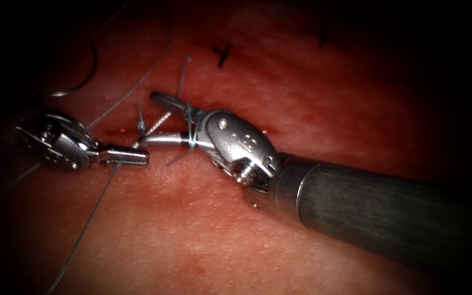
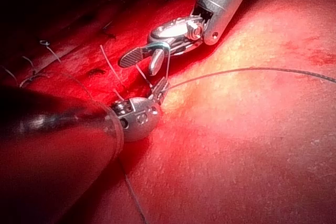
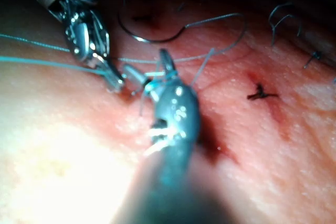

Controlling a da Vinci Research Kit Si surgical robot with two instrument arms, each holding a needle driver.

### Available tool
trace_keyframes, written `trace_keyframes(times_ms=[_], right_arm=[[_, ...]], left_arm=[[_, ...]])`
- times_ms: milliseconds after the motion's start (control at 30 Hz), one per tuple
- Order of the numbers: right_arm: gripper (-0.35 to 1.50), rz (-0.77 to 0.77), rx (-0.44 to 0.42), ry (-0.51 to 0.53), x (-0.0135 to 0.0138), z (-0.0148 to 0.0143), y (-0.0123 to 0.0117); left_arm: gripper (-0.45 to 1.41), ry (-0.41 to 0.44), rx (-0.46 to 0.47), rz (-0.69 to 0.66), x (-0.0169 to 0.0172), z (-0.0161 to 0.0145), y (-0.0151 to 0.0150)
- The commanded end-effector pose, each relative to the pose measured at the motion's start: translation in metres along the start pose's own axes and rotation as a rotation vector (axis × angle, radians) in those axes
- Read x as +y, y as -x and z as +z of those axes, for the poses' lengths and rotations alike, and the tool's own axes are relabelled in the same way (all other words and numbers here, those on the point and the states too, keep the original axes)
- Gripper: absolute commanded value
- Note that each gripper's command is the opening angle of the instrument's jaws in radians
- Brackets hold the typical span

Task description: Wound Closure

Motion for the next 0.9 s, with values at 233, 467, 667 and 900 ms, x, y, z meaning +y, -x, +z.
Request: trace_keyframes(times_ms=[233, 467, 667, 900], right_arm=[[0.71, 0.056, -0.078, 0.134, 0.0006, -0.0002, 0.0003], [0.84, 0.056, -0.163, 0.23, 0.0011, -0.0002, 0.0006], [0.94, 0.058, -0.203, 0.305, 0.0026, -0.0002, 0.0012], [1.03, 0.081, -0.203, 0.343, 0.0041, -0.0001, 0.0022]], left_arm=[[-0.45, -0.007, -0.002, -0.004, 0.0002, 0.003, -0.0014], [-0.45, -0.014, -0.012, -0.007, -0.0004, 0.0045, -0.0009], [-0.45, -0.018, -0.012, -0.011, -0.0019, 0.0054, 0.0013], [-0.45, -0.019, -0.015, -0.006, -0.0028, 0.0057, 0.0031]])
